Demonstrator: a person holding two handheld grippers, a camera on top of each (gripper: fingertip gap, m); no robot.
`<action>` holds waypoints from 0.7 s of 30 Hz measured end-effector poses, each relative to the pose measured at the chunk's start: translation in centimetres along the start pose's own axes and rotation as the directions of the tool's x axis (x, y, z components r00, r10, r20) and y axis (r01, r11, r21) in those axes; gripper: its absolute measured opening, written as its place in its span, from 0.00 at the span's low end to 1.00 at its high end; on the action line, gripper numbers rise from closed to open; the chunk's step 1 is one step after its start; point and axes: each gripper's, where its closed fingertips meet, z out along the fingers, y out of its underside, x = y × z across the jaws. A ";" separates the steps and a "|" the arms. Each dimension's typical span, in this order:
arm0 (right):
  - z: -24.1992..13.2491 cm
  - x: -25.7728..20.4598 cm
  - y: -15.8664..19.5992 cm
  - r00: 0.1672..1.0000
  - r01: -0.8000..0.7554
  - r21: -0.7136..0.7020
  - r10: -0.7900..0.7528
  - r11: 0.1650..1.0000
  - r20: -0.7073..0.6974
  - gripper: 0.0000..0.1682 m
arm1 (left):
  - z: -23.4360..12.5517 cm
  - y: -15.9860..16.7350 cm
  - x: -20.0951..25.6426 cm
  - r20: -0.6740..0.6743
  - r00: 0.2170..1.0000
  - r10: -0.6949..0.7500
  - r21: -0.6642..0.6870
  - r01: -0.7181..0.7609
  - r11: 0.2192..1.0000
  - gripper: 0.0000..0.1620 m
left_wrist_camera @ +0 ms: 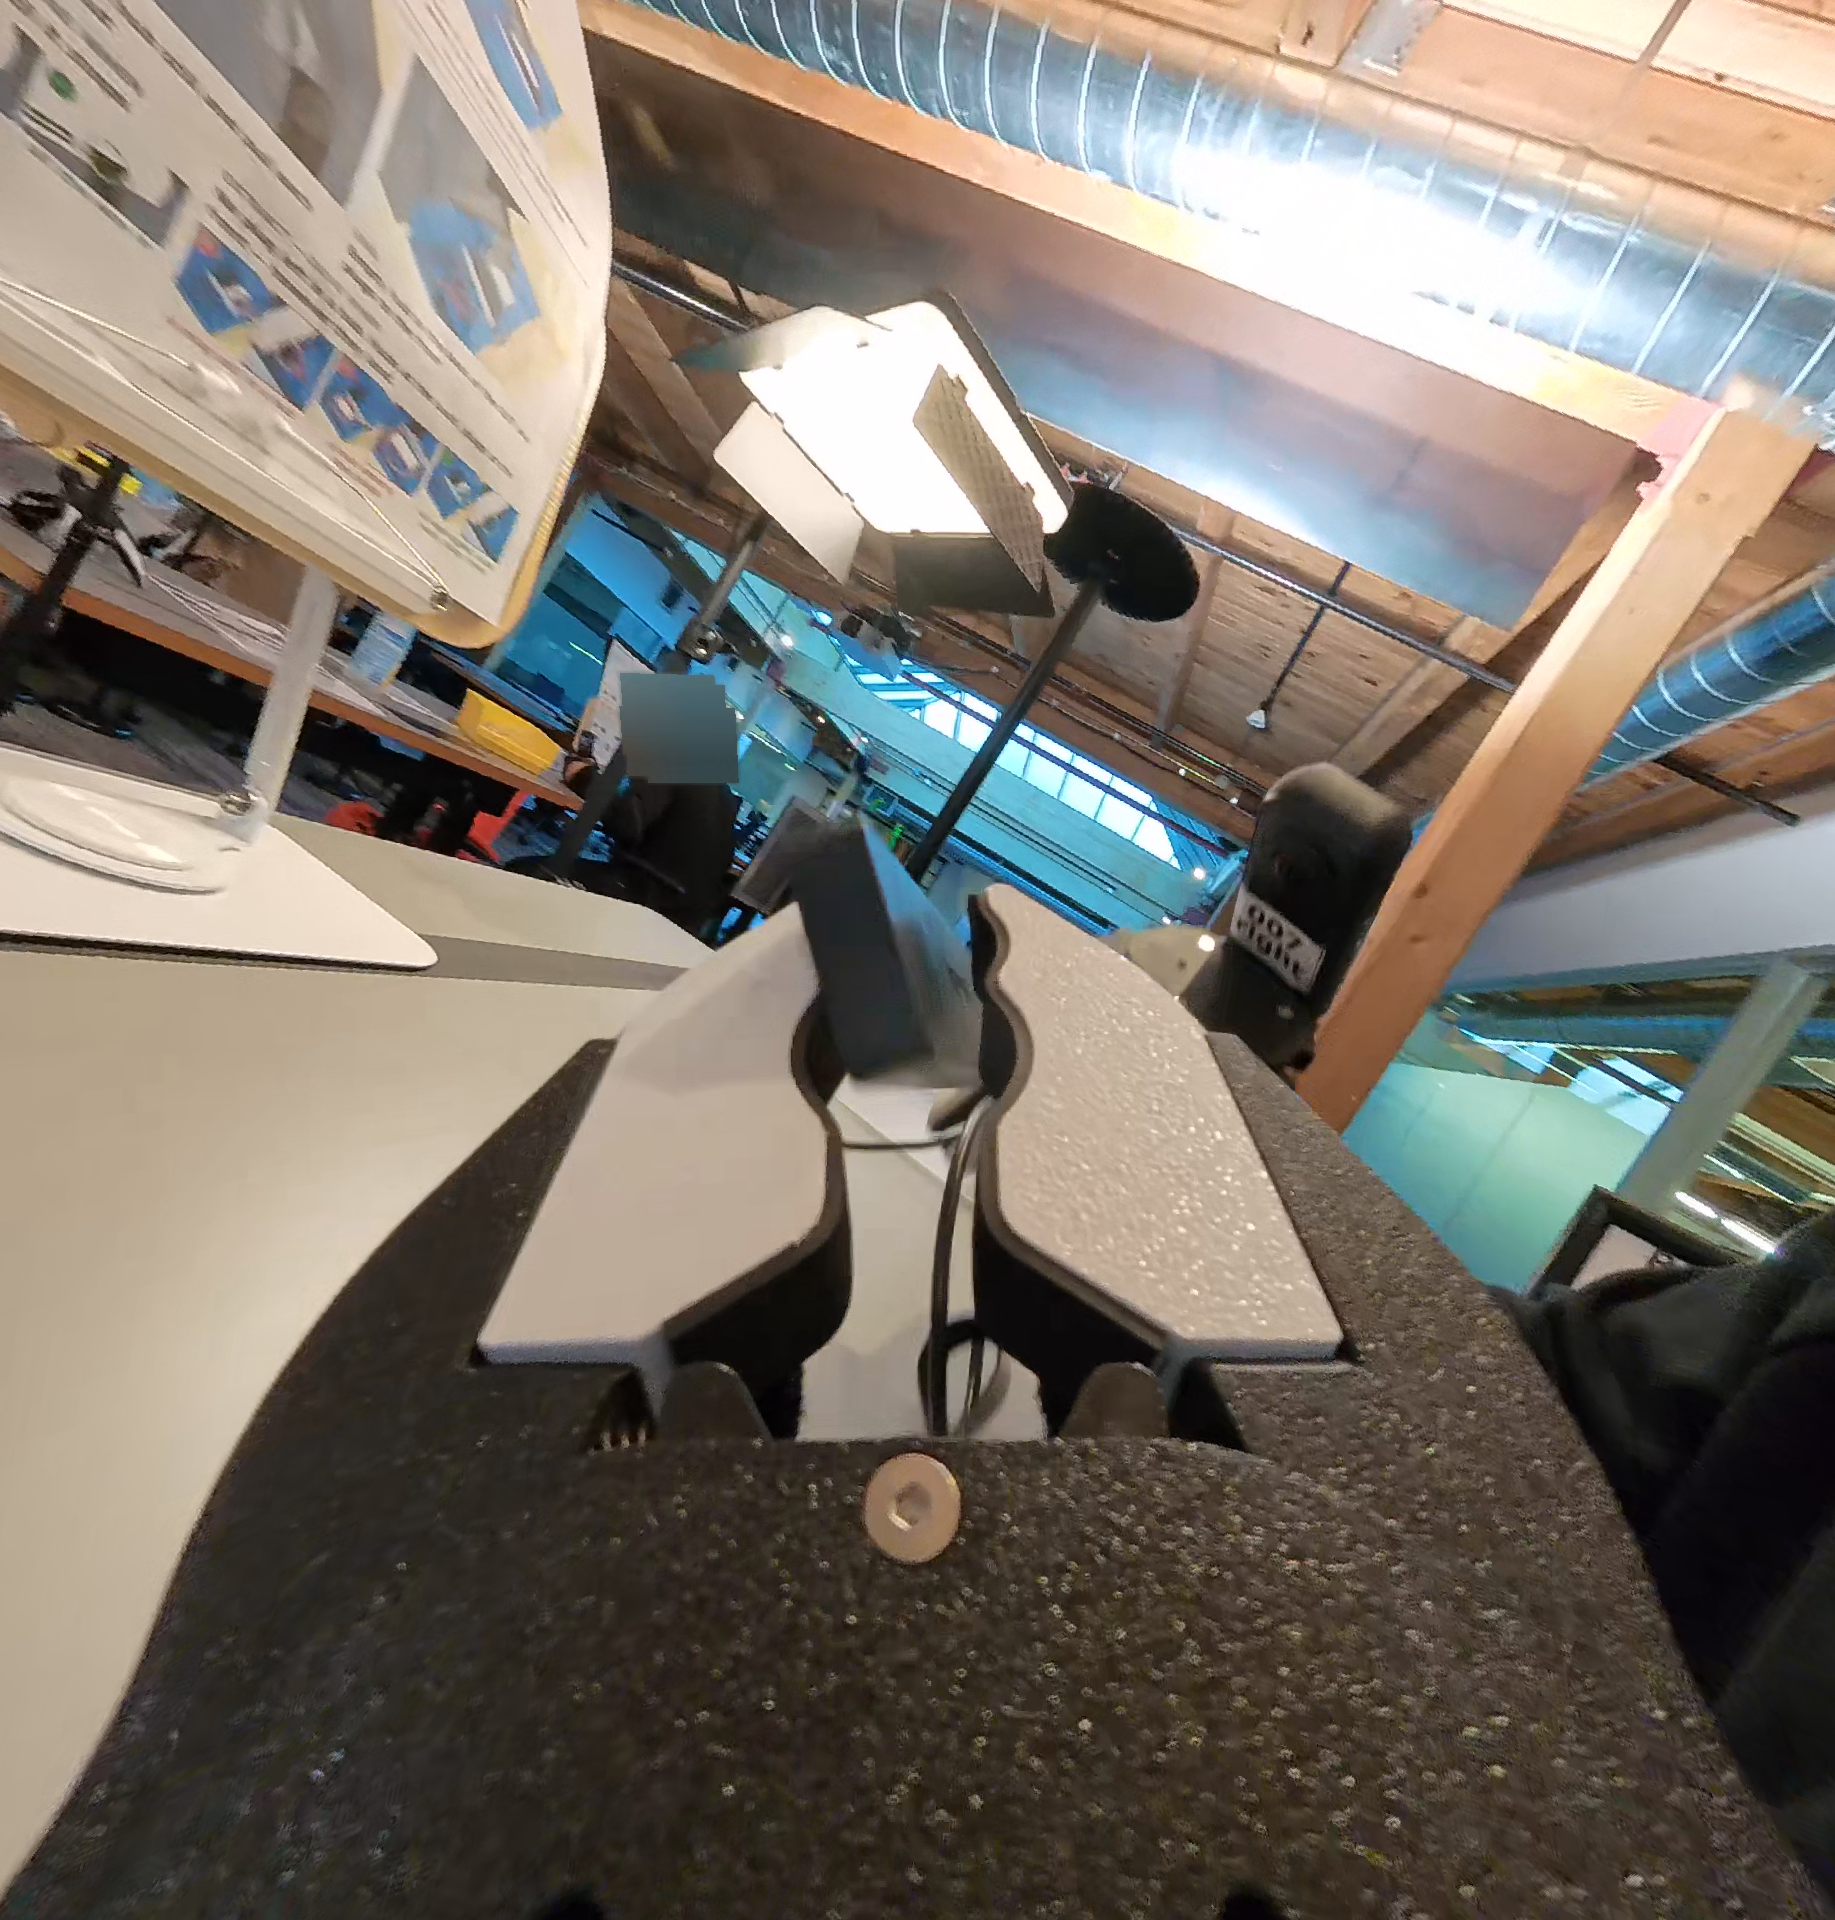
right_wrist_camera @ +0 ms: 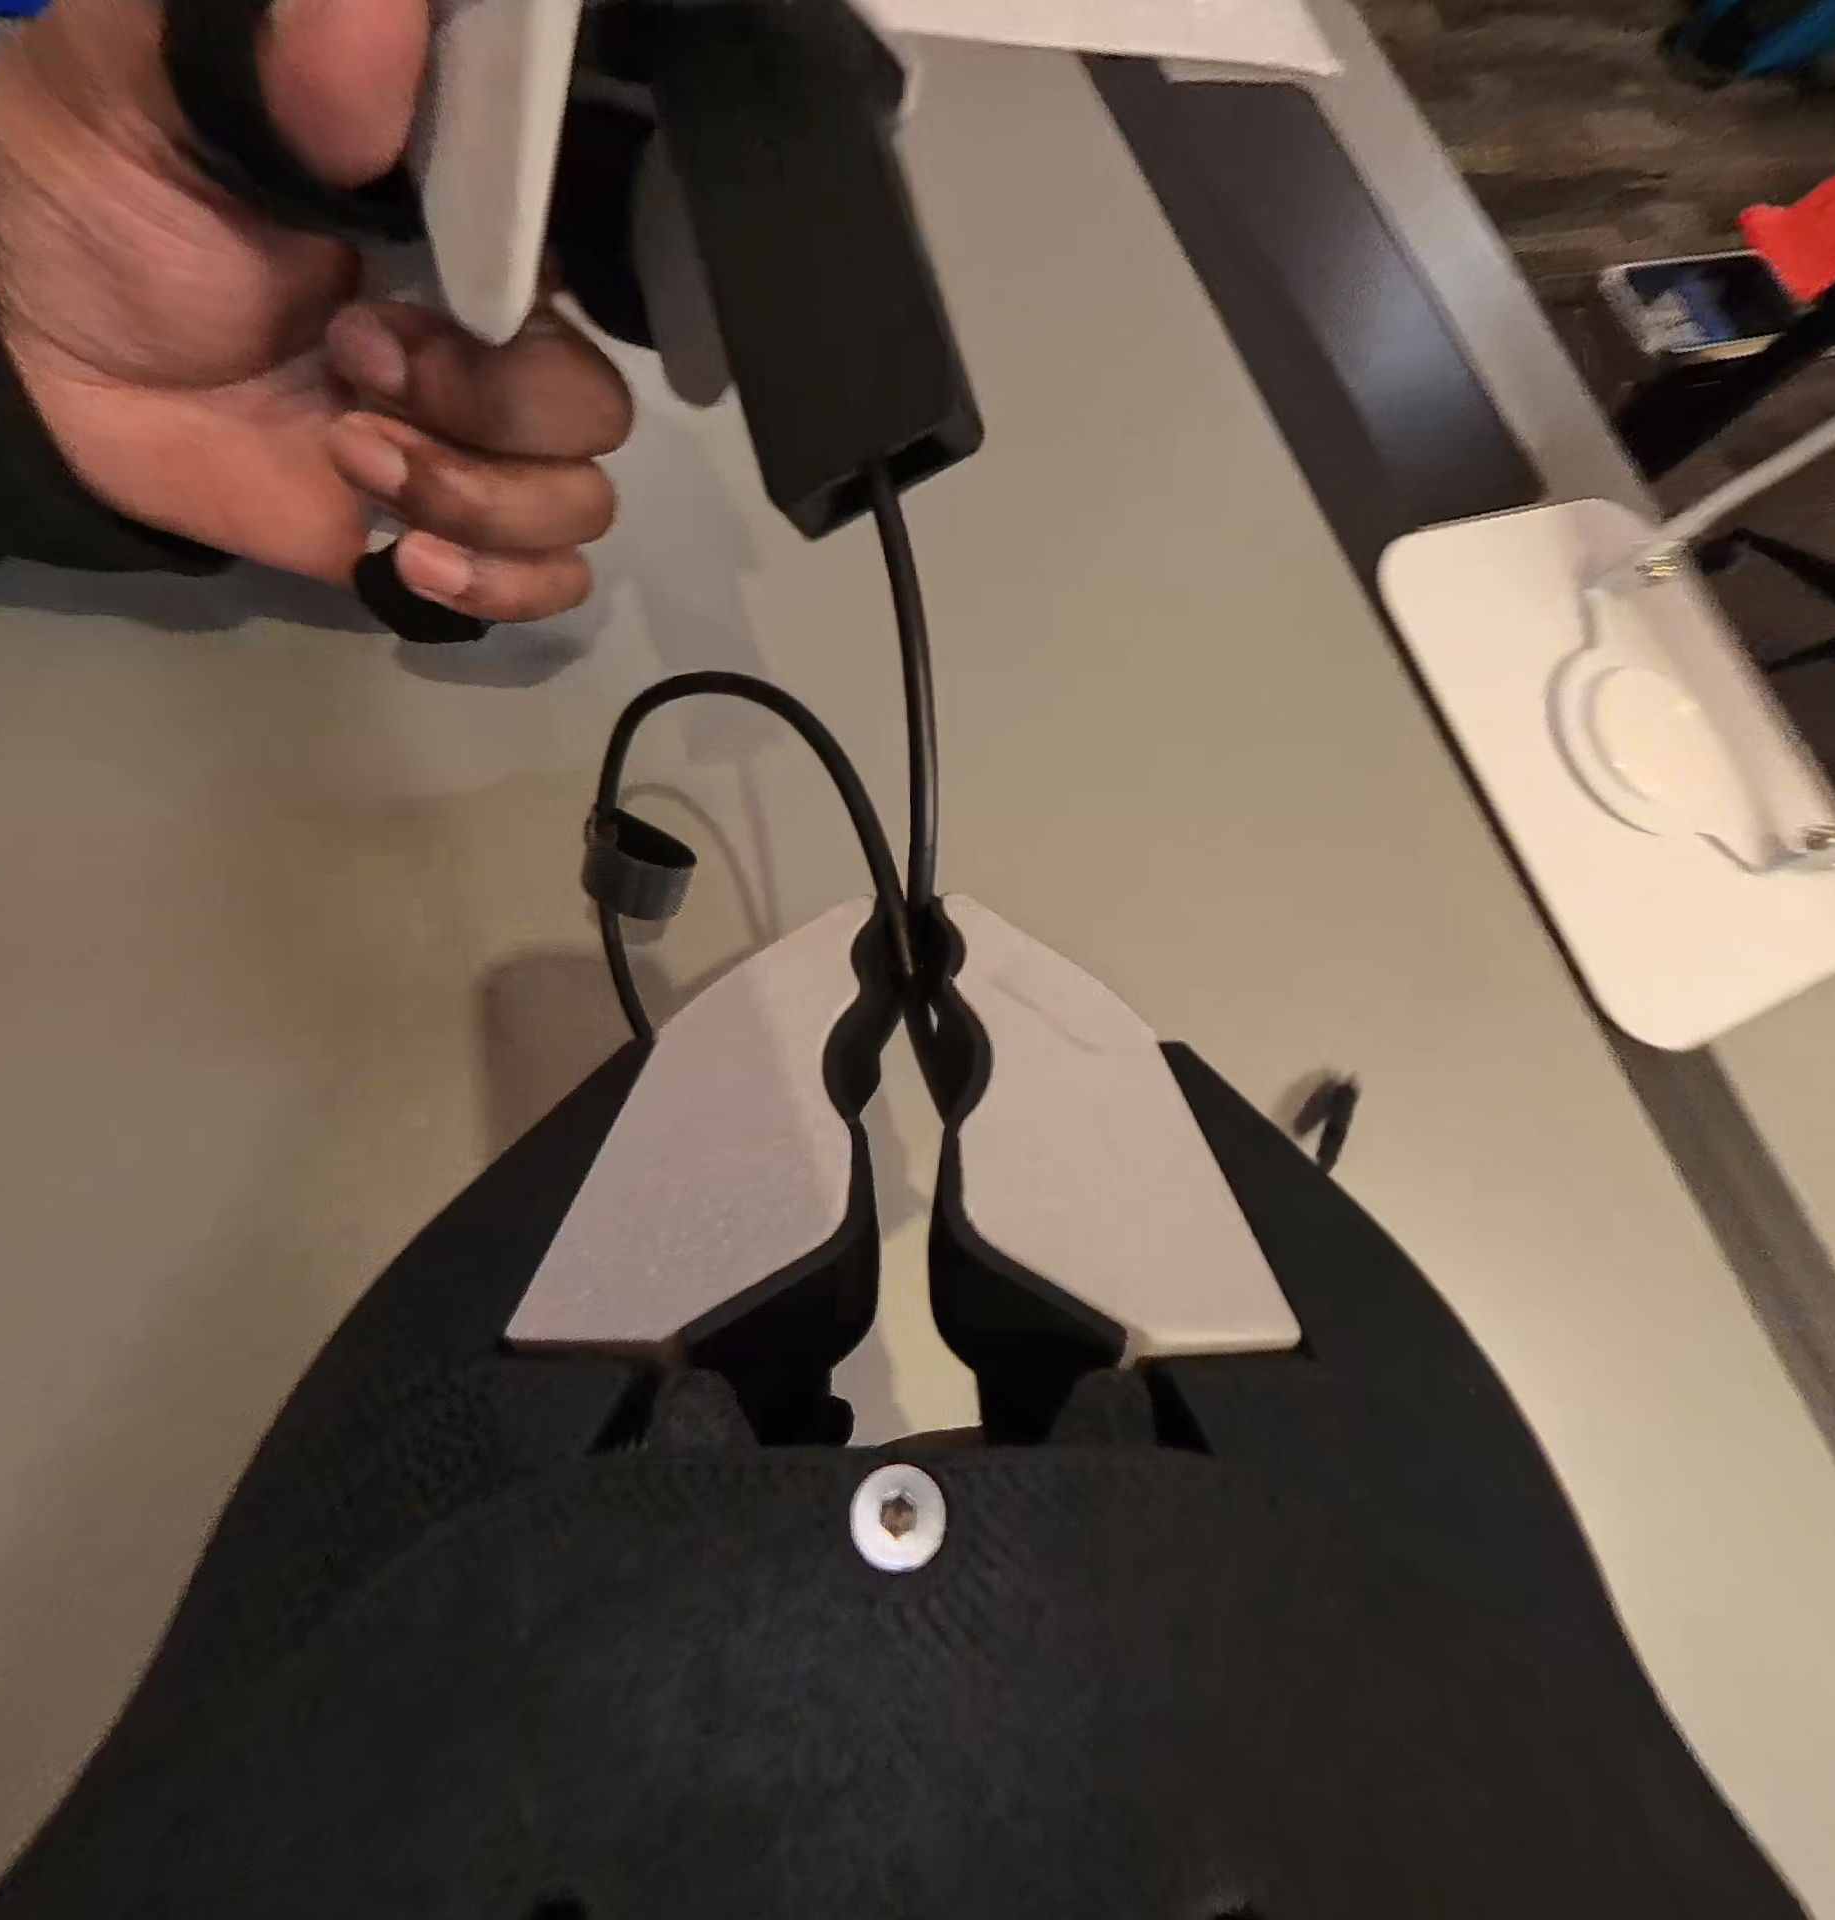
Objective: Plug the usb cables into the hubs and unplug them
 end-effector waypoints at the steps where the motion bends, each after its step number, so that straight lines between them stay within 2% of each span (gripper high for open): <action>1: -1.1 0.7 -0.1 1.000 0.008 0.005 -0.007 1.000 -0.024 0.02 | 0.1 0.3 0.1 -0.007 1.000 -0.007 -0.010 0.006 1.000 0.15; 8: -10.0 6.1 -0.7 0.967 0.031 0.026 -0.024 0.999 -0.253 0.02 | 1.1 2.7 1.0 -0.070 0.996 -0.053 -0.109 0.045 0.993 0.19; 12: -16.9 10.0 -0.6 0.924 0.028 0.026 -0.016 0.999 -0.383 0.02 | 1.3 4.0 1.0 -0.080 0.992 -0.094 -0.166 0.079 0.983 0.19; 17: -26.2 15.2 1.5 0.864 -0.015 0.079 0.053 0.997 -0.500 0.02 | 1.5 5.1 0.8 -0.070 0.994 -0.088 -0.217 0.071 0.973 0.19; 21: -30.7 19.2 5.8 0.823 -0.109 0.134 0.165 0.985 -0.543 0.02 | 1.7 5.8 1.0 -0.077 0.994 -0.078 -0.251 0.056 0.966 0.18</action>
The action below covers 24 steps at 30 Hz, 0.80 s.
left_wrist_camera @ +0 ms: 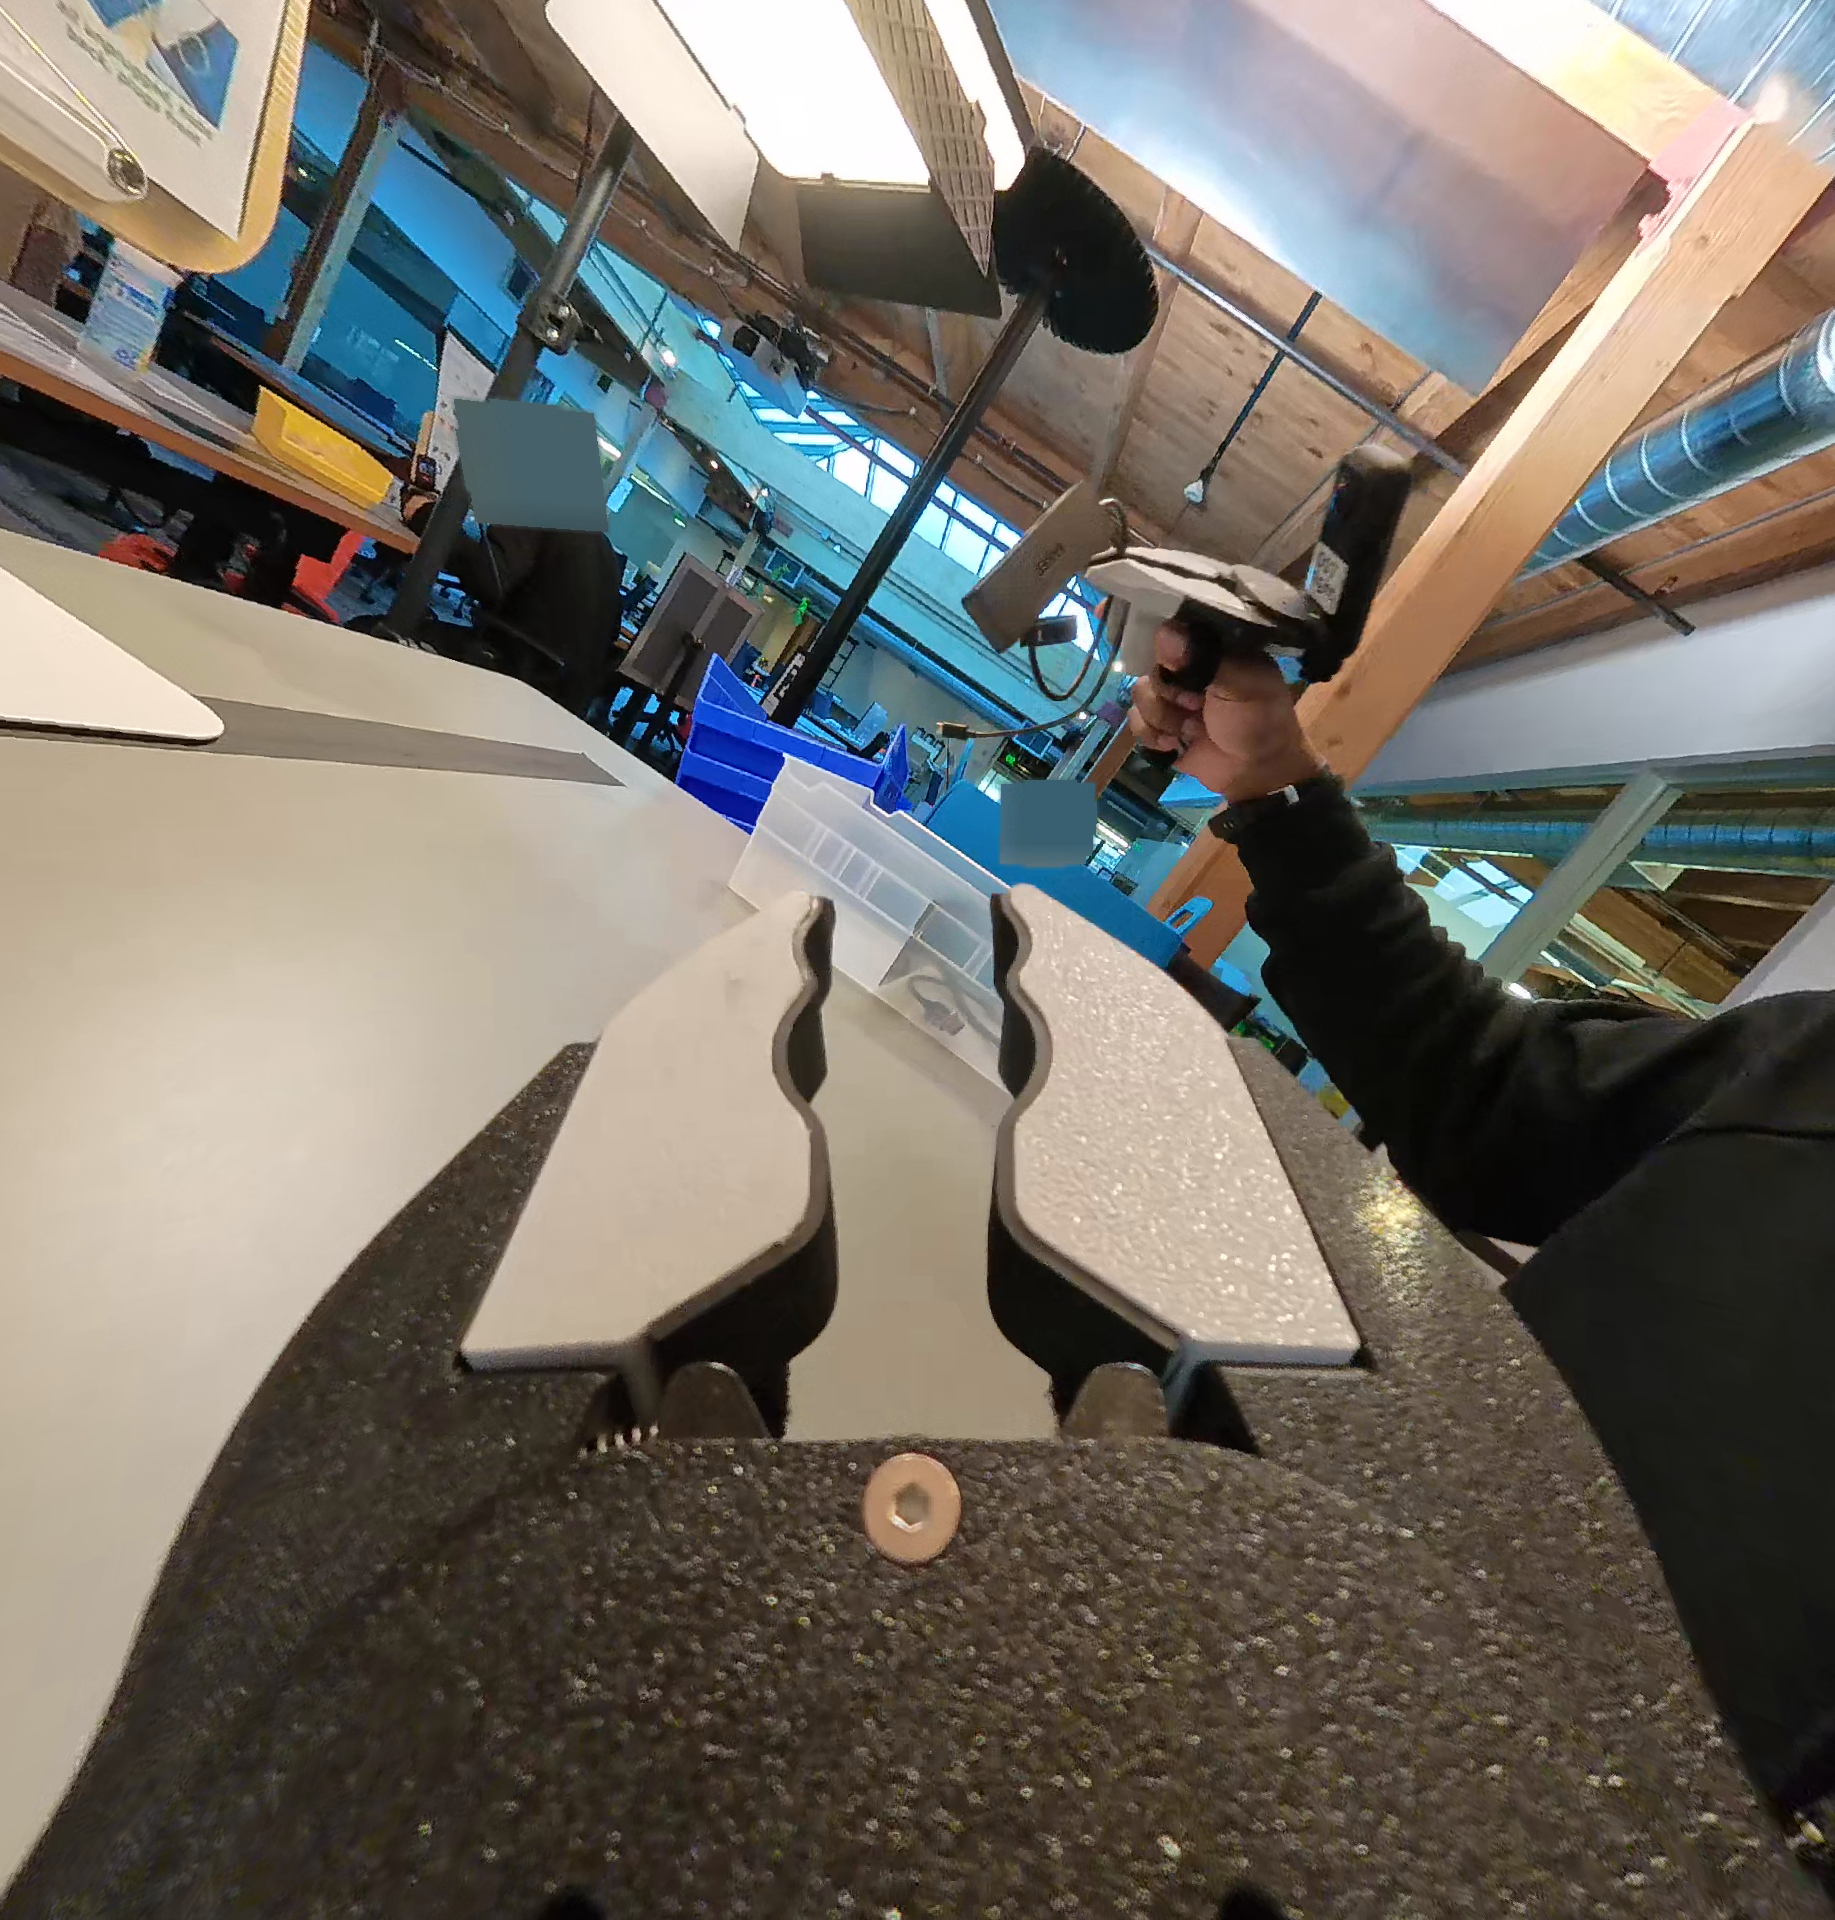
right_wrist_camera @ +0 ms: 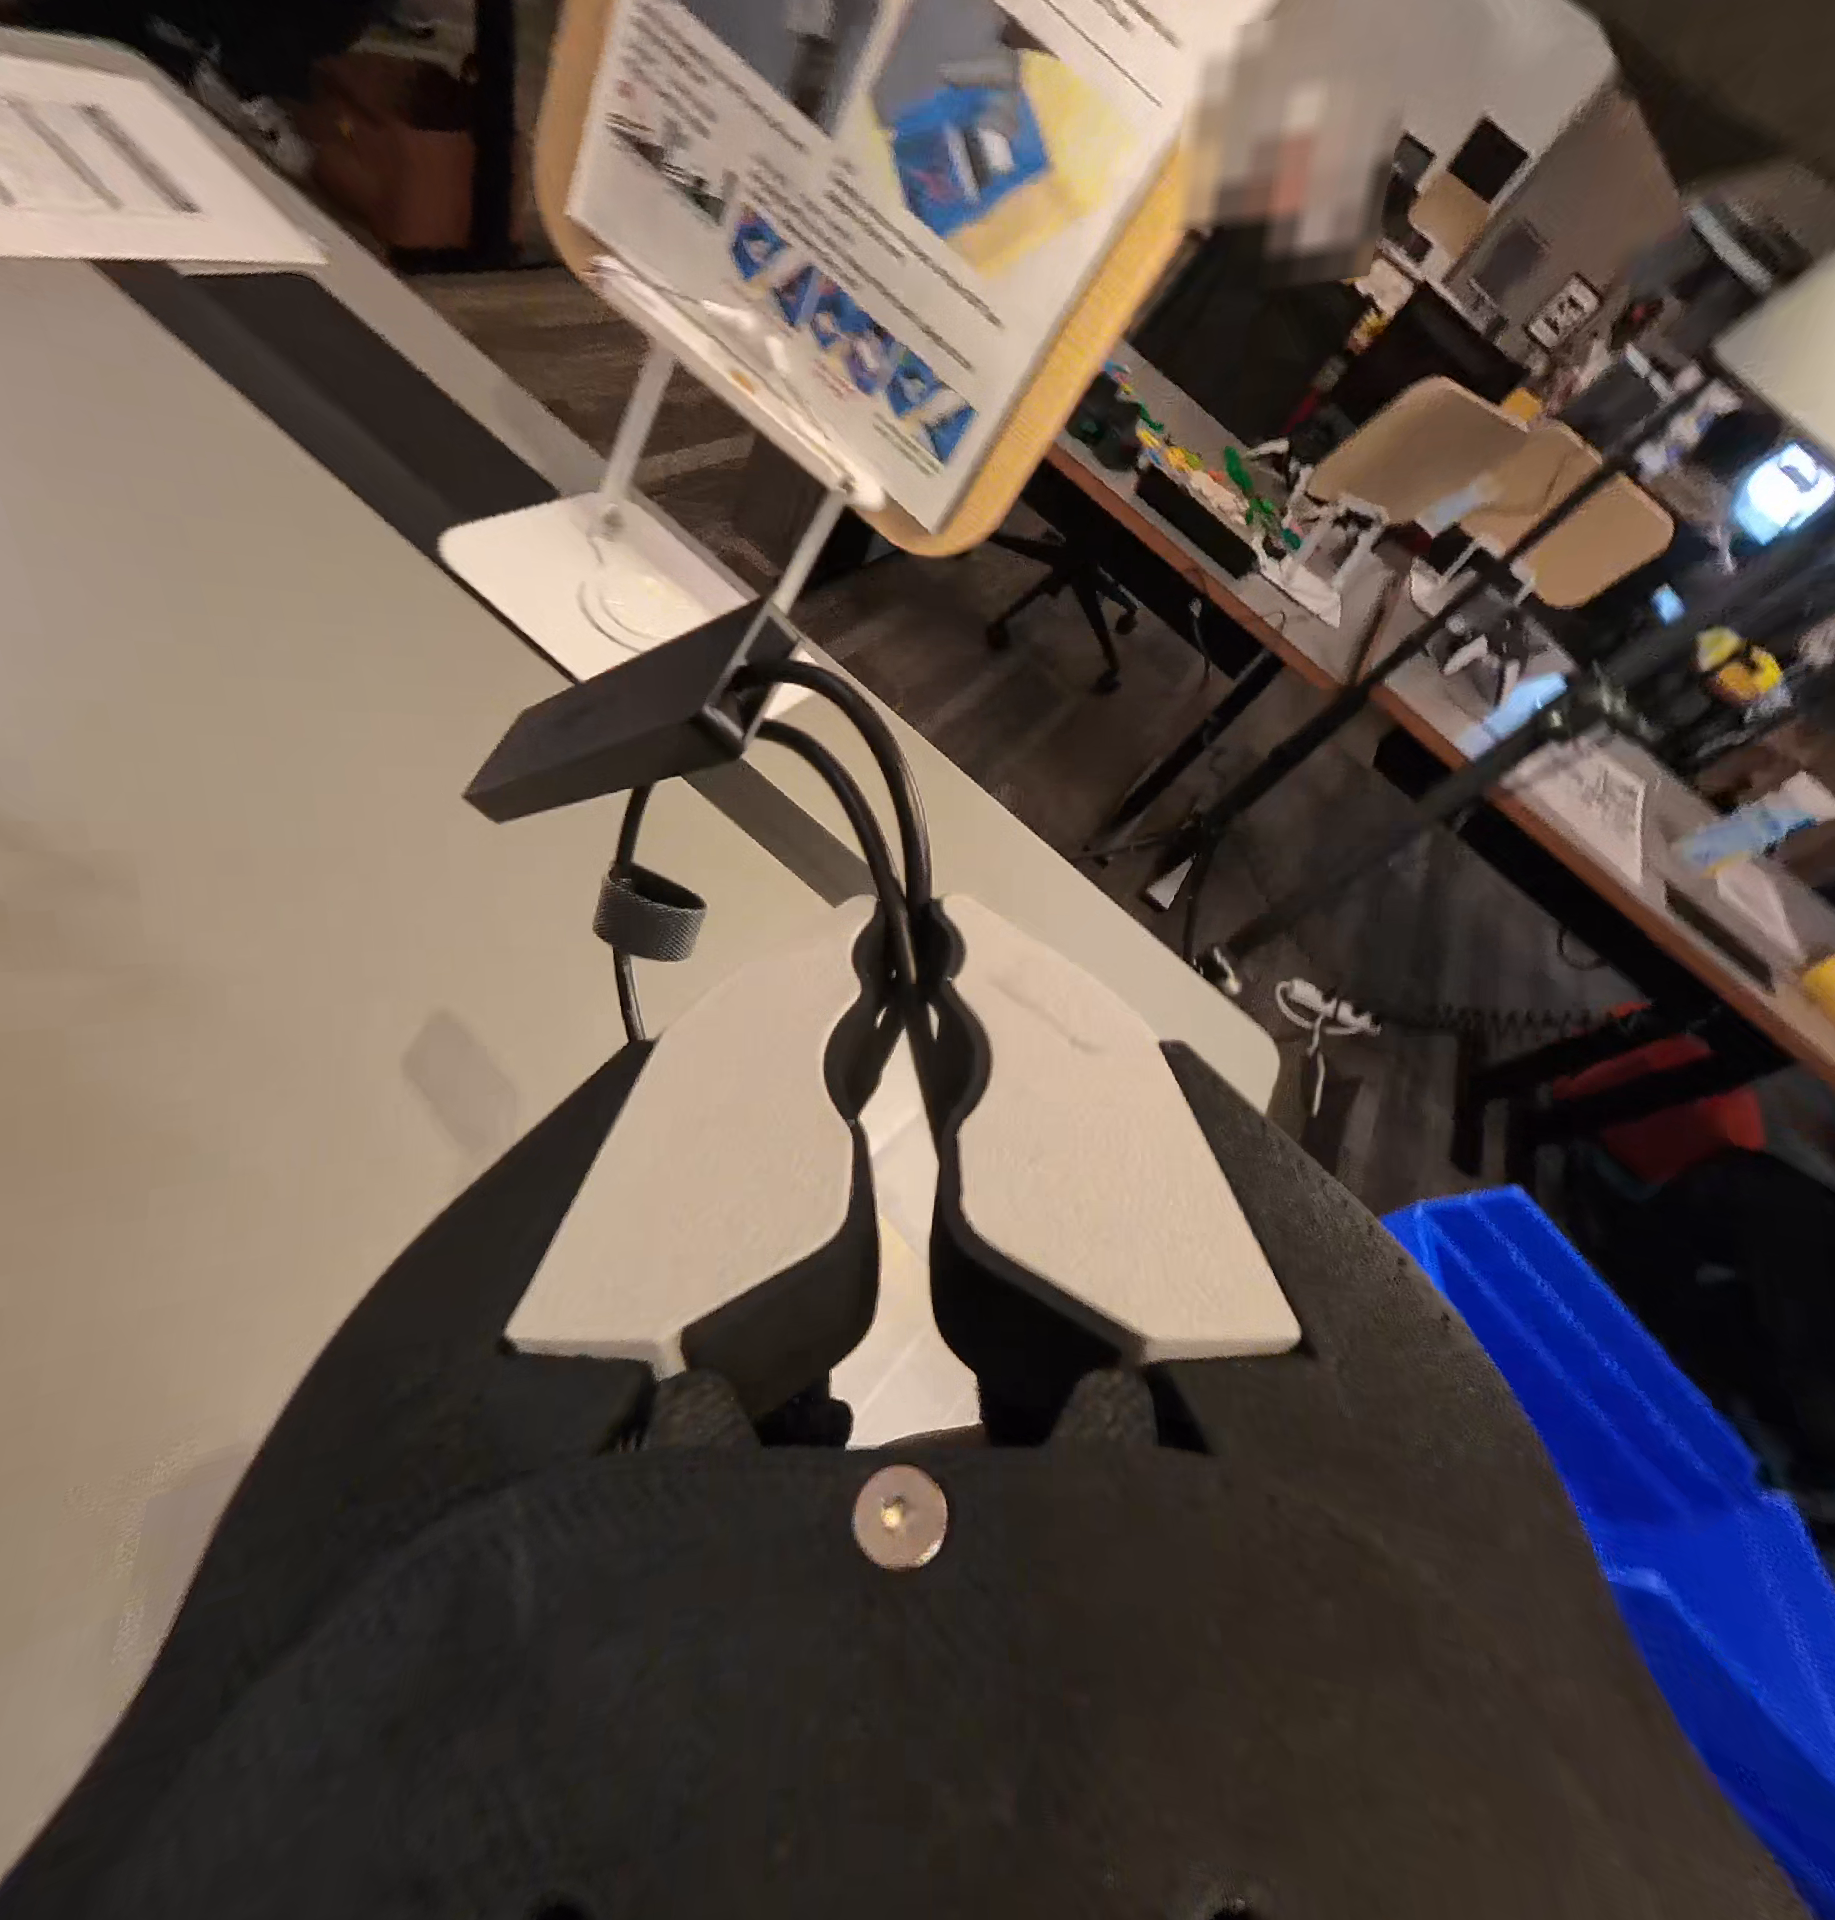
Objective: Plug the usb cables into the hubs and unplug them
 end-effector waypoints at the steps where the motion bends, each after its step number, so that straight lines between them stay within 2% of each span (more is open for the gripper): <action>1: -0.3 1.5 1.2 0.999 -0.042 -0.008 0.042 0.999 -0.018 0.02 | 0.0 0.1 0.0 0.000 1.000 0.004 -0.004 -0.004 1.000 0.18; 4: -1.2 5.3 5.5 0.989 -0.128 -0.068 0.122 0.989 -0.083 0.02 | 0.0 0.1 0.0 0.002 1.000 0.009 -0.006 -0.009 1.000 0.17; 7: -2.7 8.7 9.4 0.972 -0.039 -0.220 -0.015 0.975 -0.236 0.02 | 0.0 0.0 0.0 0.003 1.000 0.008 0.002 -0.008 1.000 0.16; 10: -3.0 9.2 11.7 0.958 0.042 -0.352 -0.138 0.935 -0.252 0.02 | 0.0 0.0 -0.1 0.001 1.000 -0.001 0.002 0.001 1.000 0.16; 18: 1.3 7.4 13.4 0.975 0.087 -0.463 -0.171 0.882 -0.142 0.02 | -0.2 -0.2 0.0 -0.006 1.000 -0.001 0.018 0.001 1.000 0.15; 24: 3.4 7.1 12.1 0.989 0.054 -0.470 -0.111 0.881 -0.095 0.03 | -0.2 -0.1 -0.1 -0.009 1.000 -0.008 0.013 0.008 1.000 0.15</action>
